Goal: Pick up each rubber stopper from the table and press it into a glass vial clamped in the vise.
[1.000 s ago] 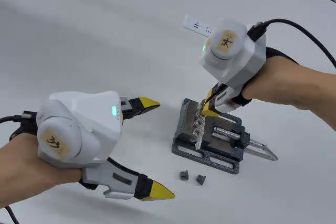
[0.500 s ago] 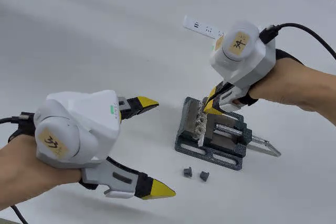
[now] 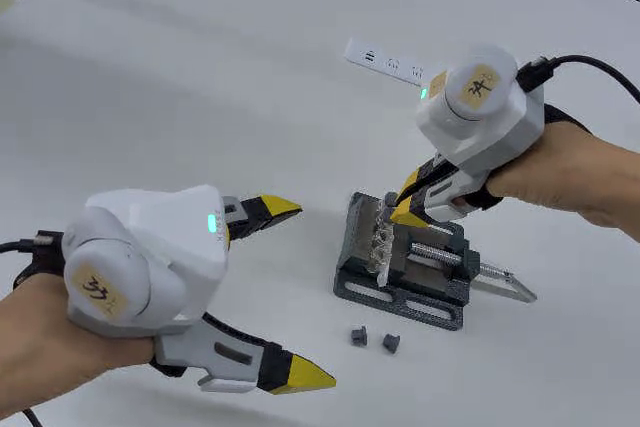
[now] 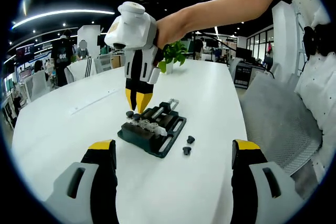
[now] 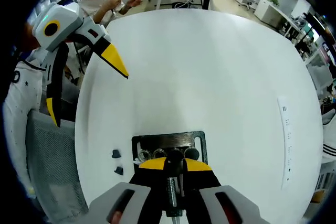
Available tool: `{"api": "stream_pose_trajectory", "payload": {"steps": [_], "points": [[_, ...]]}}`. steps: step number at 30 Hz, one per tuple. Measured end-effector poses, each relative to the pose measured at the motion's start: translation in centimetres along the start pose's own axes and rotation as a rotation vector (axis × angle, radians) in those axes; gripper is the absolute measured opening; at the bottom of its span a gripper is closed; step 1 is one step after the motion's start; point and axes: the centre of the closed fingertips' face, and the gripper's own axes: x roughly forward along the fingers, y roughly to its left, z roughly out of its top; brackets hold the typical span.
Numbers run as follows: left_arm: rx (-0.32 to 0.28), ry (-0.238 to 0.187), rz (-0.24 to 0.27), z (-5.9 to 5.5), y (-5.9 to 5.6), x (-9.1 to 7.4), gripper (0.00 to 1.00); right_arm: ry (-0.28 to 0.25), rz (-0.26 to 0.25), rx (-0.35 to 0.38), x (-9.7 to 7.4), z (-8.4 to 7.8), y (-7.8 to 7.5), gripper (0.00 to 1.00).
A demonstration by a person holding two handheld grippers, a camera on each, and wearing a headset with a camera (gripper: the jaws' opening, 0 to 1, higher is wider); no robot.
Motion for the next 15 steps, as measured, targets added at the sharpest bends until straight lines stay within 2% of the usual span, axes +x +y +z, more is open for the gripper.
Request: {"api": "stream_pose_trajectory", "payload": {"steps": [7,15], "points": [[0.006,0.005,-0.007,0.1,0.0,0.1,0.9,-0.039,-0.015,0.023,-1.2,-0.2,0.1,0.12],[0.014,0.015,-0.011,0.1,-0.2,0.0,0.9,-0.092,-0.037,0.056,-2.6,-1.0,1.2,0.17]]}}
